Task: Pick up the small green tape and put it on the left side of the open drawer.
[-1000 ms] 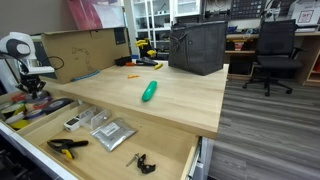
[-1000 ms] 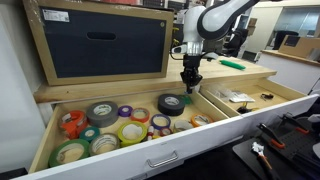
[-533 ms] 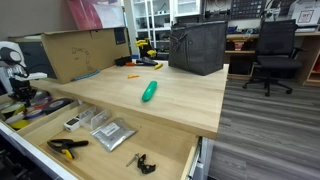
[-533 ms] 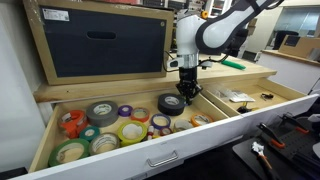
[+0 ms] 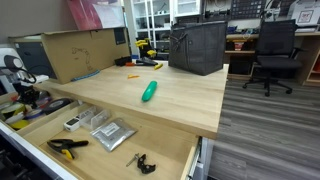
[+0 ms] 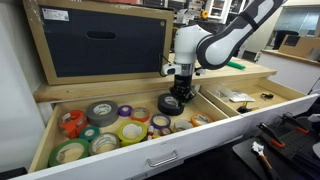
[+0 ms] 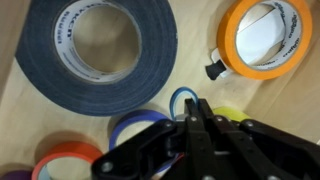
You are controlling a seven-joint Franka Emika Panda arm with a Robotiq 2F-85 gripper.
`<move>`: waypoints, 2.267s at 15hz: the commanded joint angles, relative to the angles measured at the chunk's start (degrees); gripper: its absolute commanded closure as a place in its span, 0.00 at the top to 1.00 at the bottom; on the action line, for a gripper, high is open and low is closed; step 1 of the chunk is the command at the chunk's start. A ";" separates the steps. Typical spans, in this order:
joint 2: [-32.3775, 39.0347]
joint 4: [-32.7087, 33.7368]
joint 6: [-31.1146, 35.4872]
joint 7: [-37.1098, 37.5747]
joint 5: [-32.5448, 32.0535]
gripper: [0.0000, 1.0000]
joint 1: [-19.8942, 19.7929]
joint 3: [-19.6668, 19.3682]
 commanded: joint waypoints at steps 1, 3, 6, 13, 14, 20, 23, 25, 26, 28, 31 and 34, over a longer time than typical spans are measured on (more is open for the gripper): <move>0.06 -1.49 4.56 -0.05 0.58 0.01 0.05 0.84; 0.42 -2.37 5.61 -0.53 0.46 0.01 0.07 1.38; 0.17 -3.77 5.59 -1.30 -0.13 0.01 0.02 1.65; 1.60 -5.00 5.20 -0.90 -2.21 0.01 0.17 -0.65; 1.88 -4.91 5.10 -0.81 -2.42 0.01 0.22 -0.81; 3.26 -3.46 4.56 -1.04 -2.07 0.01 0.52 -0.13; 3.47 -2.60 4.34 -0.51 -2.16 0.32 1.08 -0.37; 3.45 -2.11 4.06 -0.65 -2.23 0.45 1.13 -0.50; 3.29 -1.91 3.99 -0.70 -2.25 0.54 1.09 -0.52; 2.71 -1.56 3.73 -1.13 -1.83 0.67 0.70 -0.14; 1.66 -0.68 2.93 -1.54 -0.68 0.91 -0.23 0.47; -0.19 0.04 -0.27 -2.79 2.74 1.00 -2.49 1.96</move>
